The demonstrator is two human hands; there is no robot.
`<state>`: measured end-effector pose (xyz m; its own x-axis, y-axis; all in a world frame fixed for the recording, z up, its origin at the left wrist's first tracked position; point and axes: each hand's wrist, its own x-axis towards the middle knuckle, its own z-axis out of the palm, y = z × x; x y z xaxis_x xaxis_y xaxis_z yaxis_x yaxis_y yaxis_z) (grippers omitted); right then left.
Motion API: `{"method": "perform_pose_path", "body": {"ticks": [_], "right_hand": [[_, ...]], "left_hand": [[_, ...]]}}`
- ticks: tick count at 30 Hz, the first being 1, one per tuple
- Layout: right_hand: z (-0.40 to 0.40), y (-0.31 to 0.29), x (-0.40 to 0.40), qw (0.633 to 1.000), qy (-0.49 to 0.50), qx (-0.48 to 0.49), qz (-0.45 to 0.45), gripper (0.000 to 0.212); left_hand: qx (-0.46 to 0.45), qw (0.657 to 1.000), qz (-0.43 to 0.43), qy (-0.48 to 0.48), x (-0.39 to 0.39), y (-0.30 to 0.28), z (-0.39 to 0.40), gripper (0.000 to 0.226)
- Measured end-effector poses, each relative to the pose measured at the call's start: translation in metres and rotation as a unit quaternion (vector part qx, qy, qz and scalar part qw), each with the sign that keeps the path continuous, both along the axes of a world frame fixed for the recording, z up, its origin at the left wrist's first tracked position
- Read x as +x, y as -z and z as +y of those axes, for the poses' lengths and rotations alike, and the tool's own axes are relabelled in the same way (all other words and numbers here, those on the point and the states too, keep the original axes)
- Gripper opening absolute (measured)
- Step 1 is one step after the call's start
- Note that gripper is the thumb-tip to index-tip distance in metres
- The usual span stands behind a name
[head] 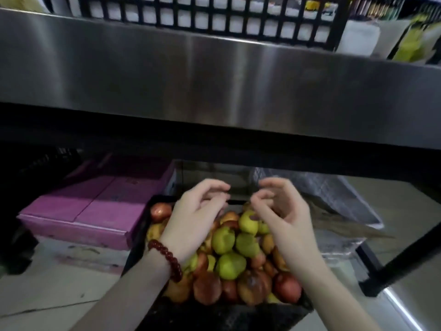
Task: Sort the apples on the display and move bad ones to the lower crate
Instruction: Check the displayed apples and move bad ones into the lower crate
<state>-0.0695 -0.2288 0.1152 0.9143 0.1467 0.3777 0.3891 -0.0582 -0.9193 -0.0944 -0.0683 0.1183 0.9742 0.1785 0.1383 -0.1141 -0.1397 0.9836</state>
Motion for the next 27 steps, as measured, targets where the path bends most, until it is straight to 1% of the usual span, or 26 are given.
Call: {"method": "perform_pose_path", "body": {"ticks": [4, 7, 9, 11, 13, 14, 15, 16, 17, 18, 20, 22, 23, 24, 25, 27], "right_hand": [[-0.001, 0.045, -0.012, 0.997, -0.005, -0.022, 0.067, 0.018], [0.001, 0.065, -0.017, 0.995, -0.014, -0.034, 0.089, 0.017], [0.002, 0.074, -0.018, 0.995, -0.019, -0.035, 0.094, 0.019], [0.003, 0.081, -0.018, 0.994, -0.023, -0.036, 0.102, 0.022], [0.002, 0.089, -0.019, 0.993, -0.028, -0.038, 0.112, 0.022], [-0.001, 0.094, -0.019, 0.992, -0.027, -0.036, 0.114, 0.022], [-0.004, 0.098, -0.019, 0.993, -0.024, -0.035, 0.115, 0.021], [-0.008, 0.103, -0.020, 0.993, -0.019, -0.035, 0.114, 0.020], [-0.013, 0.108, -0.021, 0.993, -0.013, -0.034, 0.115, 0.019], [-0.019, 0.112, -0.022, 0.992, -0.007, -0.030, 0.120, 0.018], [-0.033, 0.122, -0.024, 0.990, 0.008, -0.021, 0.139, 0.018], [-0.048, 0.133, -0.024, 0.987, 0.031, -0.032, 0.151, 0.019], [-0.055, 0.139, -0.024, 0.986, 0.045, -0.040, 0.157, 0.018], [-0.062, 0.143, -0.024, 0.984, 0.059, -0.044, 0.163, 0.017], [-0.067, 0.148, -0.023, 0.982, 0.065, -0.051, 0.169, 0.019], [-0.073, 0.157, -0.023, 0.979, 0.078, -0.077, 0.173, 0.024]], "left_hand": [[-0.002, 0.996, 0.076, -0.043, -0.011, 0.046, 0.015, 0.016], [-0.001, 0.993, 0.095, -0.065, -0.017, 0.067, 0.025, 0.018], [0.018, 0.993, 0.095, -0.075, -0.020, 0.078, 0.032, 0.016], [0.074, 0.991, 0.094, -0.062, -0.023, 0.090, 0.036, 0.012], [0.174, 0.980, 0.097, -0.007, -0.024, 0.109, 0.033, 0.013], [0.246, 0.964, 0.099, 0.032, -0.024, 0.121, 0.030, 0.020], [0.333, 0.935, 0.103, 0.071, -0.023, 0.137, 0.025, 0.031], [0.435, 0.889, 0.097, 0.100, -0.021, 0.152, 0.021, 0.042], [0.529, 0.838, 0.076, 0.116, -0.017, 0.164, 0.015, 0.047], [0.594, 0.791, 0.065, 0.131, -0.012, 0.173, 0.008, 0.050], [0.676, 0.716, 0.074, 0.159, -0.004, 0.176, -0.007, 0.061], [0.745, 0.618, 0.137, 0.212, 0.007, 0.174, -0.018, 0.076], [0.756, 0.592, 0.167, 0.225, 0.011, 0.172, -0.021, 0.080], [0.759, 0.582, 0.182, 0.230, 0.015, 0.171, -0.023, 0.083], [0.754, 0.585, 0.187, 0.233, 0.017, 0.173, -0.022, 0.085], [0.737, 0.613, 0.167, 0.231, 0.020, 0.176, -0.015, 0.083]]}}
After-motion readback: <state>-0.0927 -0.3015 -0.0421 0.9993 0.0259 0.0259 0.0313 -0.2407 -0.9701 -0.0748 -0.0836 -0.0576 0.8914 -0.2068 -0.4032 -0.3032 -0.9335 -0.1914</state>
